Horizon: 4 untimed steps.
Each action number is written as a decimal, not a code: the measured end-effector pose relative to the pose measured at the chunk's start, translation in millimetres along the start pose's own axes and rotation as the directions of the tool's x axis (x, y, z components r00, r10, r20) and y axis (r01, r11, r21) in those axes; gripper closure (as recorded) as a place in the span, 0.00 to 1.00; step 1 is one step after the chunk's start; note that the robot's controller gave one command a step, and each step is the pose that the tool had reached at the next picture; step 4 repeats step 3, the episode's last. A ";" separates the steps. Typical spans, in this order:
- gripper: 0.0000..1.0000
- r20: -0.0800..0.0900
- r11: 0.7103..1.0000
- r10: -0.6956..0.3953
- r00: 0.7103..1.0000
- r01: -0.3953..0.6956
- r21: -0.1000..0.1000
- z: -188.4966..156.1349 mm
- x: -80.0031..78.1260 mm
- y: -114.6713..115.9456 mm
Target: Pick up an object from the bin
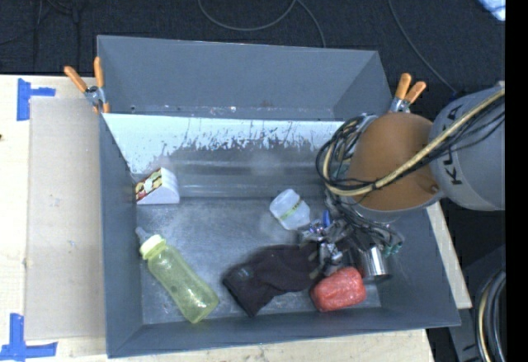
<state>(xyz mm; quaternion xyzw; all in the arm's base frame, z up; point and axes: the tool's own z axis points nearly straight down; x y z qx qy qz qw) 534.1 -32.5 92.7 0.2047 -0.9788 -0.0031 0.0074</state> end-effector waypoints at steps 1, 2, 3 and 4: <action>1.00 0.009 0.995 -0.102 0.995 0.102 0.005 -105.2 -14.8 28.5; 1.00 0.009 0.995 -0.101 0.995 0.101 0.005 -105.2 -14.7 28.4; 1.00 0.011 0.989 -0.148 0.989 0.148 0.006 -240.9 -18.8 39.0; 1.00 0.011 0.989 -0.148 0.989 0.148 0.006 -240.9 -18.8 39.0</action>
Offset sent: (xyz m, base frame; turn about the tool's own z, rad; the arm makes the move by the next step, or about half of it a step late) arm 0.0000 0.0000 0.0000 0.0000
